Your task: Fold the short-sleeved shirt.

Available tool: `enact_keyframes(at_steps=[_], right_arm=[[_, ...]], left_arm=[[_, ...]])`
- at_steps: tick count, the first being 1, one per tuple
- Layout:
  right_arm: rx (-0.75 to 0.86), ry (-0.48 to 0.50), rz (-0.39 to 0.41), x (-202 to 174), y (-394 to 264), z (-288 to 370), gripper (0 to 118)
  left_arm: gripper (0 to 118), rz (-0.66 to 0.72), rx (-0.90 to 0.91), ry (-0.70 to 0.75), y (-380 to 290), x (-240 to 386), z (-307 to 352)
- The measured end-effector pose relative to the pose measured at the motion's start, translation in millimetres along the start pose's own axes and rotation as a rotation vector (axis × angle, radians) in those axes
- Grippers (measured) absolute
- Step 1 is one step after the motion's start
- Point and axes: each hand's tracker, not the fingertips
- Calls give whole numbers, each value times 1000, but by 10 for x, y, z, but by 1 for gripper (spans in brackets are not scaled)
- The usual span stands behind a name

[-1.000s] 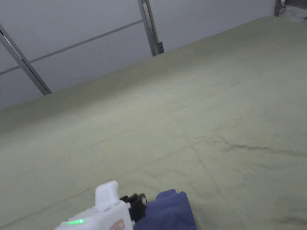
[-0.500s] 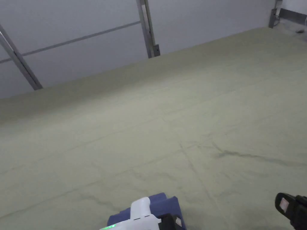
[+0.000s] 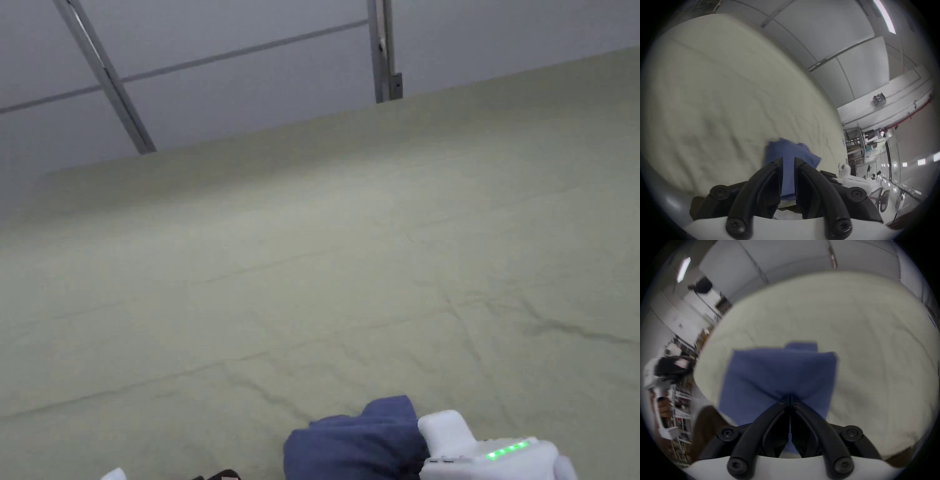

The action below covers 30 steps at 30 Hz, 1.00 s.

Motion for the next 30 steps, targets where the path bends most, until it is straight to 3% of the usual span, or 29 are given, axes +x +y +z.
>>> enact_keyframes(at_steps=[1,2,5,6,8,9,13,15,16,18,19,20,21,22,24,27,30], right_arm=[[-2,-25,20,10,8,-131,4],[82,19,13,28,50,-39,4],[-2,45,-54,113,178,15,4],[-3,55,-47,147,190,-5,4],[-13,82,-62,206,207,-19,4],[-18,94,-77,230,203,-16,4],[-17,115,-100,262,185,-15,4],[-12,135,-136,301,179,-14,4],[-8,146,-152,323,174,-8,4],[4,179,-198,368,131,-12,4],[10,200,-229,405,121,-7,4],[9,224,-271,449,113,-7,4],[10,244,-308,485,95,-4,4],[9,278,-347,526,77,-7,4],[27,295,-378,564,30,26,4],[81,303,-411,601,-35,214,4],[151,268,-384,654,-26,487,4]], left_arm=[[17,25,-17,5,-8,-83,25],[17,55,-39,-8,-26,-170,29],[19,76,-136,-116,30,-384,-59],[34,77,-176,-149,68,-446,-145],[99,98,-269,-189,141,-556,-421],[115,109,-290,-196,149,-600,-569],[115,130,-335,-192,123,-772,-1161],[115,137,-357,-371,116,-714,-1298],[115,24,-340,80,167,-893,-1272],[113,81,-306,74,144,-890,-1293],[102,64,-302,88,134,-882,-1287],[76,37,-295,128,122,-864,-1273],[35,-11,-296,210,105,-859,-1270],[34,-41,-296,297,76,-897,-1234],[34,77,-287,198,66,-913,-1204],[33,39,-295,233,115,-794,-1199],[32,30,-307,183,222,-668,-1108]])
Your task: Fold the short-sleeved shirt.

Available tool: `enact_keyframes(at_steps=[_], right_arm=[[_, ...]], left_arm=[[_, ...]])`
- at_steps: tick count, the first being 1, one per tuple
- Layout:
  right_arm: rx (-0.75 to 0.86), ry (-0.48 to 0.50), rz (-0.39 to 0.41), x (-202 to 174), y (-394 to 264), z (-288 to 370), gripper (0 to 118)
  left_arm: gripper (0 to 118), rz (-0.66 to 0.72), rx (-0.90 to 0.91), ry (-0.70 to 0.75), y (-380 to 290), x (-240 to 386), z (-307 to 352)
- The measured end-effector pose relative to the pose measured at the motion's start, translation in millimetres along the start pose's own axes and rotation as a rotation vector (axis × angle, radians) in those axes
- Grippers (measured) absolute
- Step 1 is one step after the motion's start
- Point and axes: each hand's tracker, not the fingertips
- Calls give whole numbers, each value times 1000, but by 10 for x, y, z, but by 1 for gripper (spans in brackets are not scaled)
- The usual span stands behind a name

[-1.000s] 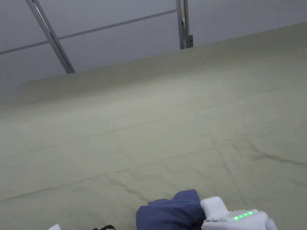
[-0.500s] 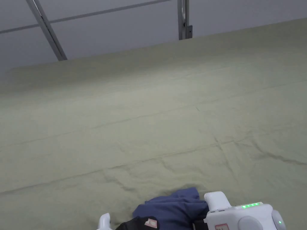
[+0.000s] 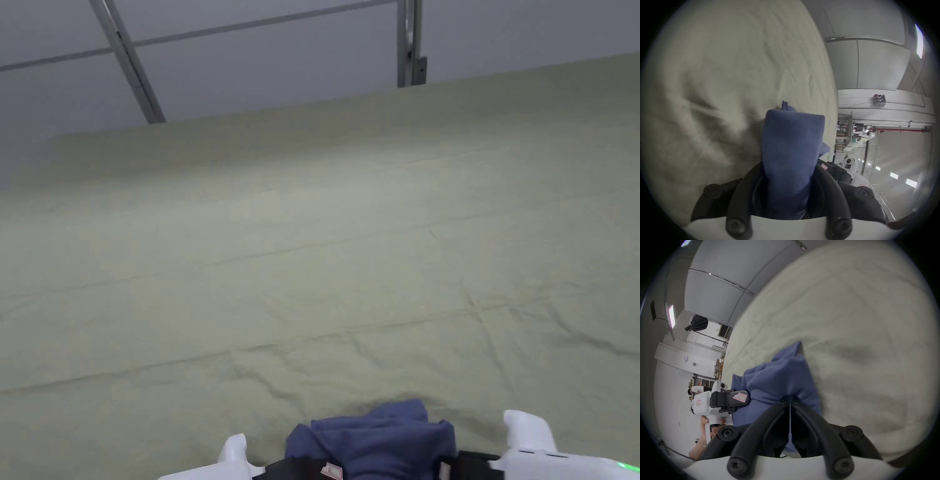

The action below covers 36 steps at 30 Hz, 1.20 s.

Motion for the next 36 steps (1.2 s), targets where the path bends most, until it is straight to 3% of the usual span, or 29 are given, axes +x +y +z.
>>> enact_keyframes(at_steps=[3,5,6,12,19,20,22,23,26,28,29,30,31,32,36], right_arm=[[66,-34,33,-78,110,248,4],[109,-31,6,-126,147,345,4],[117,-25,-2,-164,155,366,4],[120,-18,53,-634,66,242,4],[54,7,83,-996,-69,-60,4],[49,10,81,-1040,-72,-83,4],[51,0,94,-1128,-67,-85,4],[56,-6,103,-1123,-41,-80,4],[71,-3,122,-1168,-10,-17,4],[80,-12,133,-1177,3,42,4],[83,-9,136,-1177,0,81,4],[89,-6,137,-1171,-9,123,4],[98,-6,137,-1163,-20,186,4],[106,-8,137,-1153,-34,247,4],[167,-21,145,-972,-130,549,4]], left_arm=[[32,-19,60,-4,124,49,333],[32,-34,125,-5,241,-12,683],[32,105,104,-351,260,92,813],[31,267,384,-233,707,-570,2273],[33,435,571,-90,1001,-1228,3154],[36,440,593,-49,998,-1235,3199],[93,411,648,69,943,-1205,3267],[110,371,703,110,892,-1188,3304],[115,345,779,172,704,-1033,3386],[111,341,774,209,581,-942,3432],[103,341,770,193,490,-880,3436],[72,83,882,445,465,-858,3599],[39,47,866,399,369,-760,3557],[14,29,849,379,227,-606,3462],[10,-48,739,376,-236,-135,3007]])
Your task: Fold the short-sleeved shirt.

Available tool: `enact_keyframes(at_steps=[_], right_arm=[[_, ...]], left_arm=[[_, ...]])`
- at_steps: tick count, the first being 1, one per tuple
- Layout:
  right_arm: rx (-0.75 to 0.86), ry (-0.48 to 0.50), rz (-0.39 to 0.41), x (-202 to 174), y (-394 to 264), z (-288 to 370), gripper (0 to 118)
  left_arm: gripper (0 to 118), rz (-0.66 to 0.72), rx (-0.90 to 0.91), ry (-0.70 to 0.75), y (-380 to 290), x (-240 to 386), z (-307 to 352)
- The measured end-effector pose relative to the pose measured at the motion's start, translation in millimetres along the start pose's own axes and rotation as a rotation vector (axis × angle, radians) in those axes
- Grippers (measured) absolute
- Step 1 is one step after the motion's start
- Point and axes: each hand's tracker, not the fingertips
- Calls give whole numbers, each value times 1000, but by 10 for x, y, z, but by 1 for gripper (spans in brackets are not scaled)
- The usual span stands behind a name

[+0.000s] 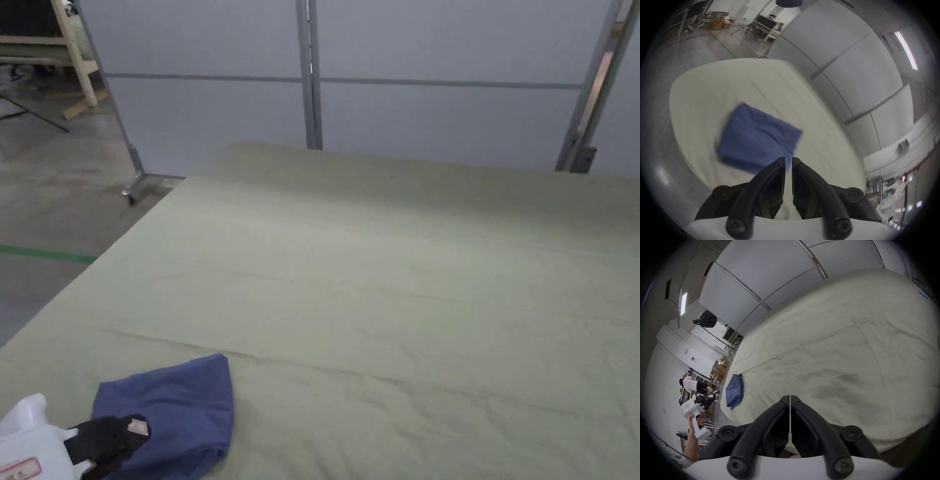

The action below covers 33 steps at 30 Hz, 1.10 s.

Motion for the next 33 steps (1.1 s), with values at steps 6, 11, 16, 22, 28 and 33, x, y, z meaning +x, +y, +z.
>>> enact_keyframes(at_steps=[6,11,16,22,28,33], right_arm=[[144,-104,16,343,-54,649,4],[342,-223,58,552,28,1297,4],[583,-352,253,355,230,1963,4],[944,-471,507,-128,260,2548,4],[1140,-532,588,-313,171,2591,4],[1148,-489,592,-352,101,2511,4]], left_arm=[[9,-253,-33,-62,-911,1097,-15],[9,-550,125,-182,-1386,2140,54],[8,-725,395,-279,-1591,3039,524],[8,-824,752,-249,-1750,3471,1075],[8,-860,893,-212,-1950,3452,1267],[8,-843,892,-212,-1948,3409,1277]])
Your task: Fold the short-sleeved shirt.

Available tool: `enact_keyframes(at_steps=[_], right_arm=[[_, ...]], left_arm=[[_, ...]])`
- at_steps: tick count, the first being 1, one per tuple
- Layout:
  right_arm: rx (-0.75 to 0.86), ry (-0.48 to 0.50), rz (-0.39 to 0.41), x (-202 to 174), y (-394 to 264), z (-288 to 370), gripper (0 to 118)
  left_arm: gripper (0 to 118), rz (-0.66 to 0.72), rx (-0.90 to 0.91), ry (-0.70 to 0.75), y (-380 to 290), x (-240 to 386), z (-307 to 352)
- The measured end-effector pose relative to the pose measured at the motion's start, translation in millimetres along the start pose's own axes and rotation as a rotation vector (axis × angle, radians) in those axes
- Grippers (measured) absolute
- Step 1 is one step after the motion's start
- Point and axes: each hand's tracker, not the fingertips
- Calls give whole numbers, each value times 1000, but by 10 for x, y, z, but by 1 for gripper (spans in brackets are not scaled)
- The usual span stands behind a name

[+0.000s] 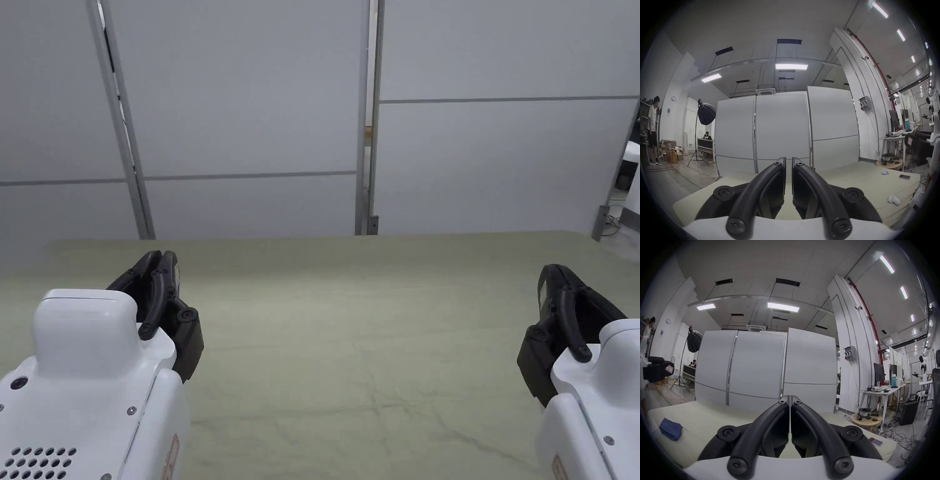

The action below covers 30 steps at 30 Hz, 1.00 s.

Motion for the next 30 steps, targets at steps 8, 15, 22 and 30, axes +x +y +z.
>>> enact_keyframes(at_steps=[8,15,22,30], right_arm=[[-23,30,10,-79,-54,-29,4],[-23,53,28,-107,-55,-35,4],[-29,62,15,-120,-54,-5,4],[-35,75,19,-146,-62,12,4]], left_arm=[[8,-14,-3,12,-31,6,3],[8,-21,-11,9,-60,25,6],[8,-28,-25,0,-92,38,6],[8,-23,-30,-4,-95,39,19]])
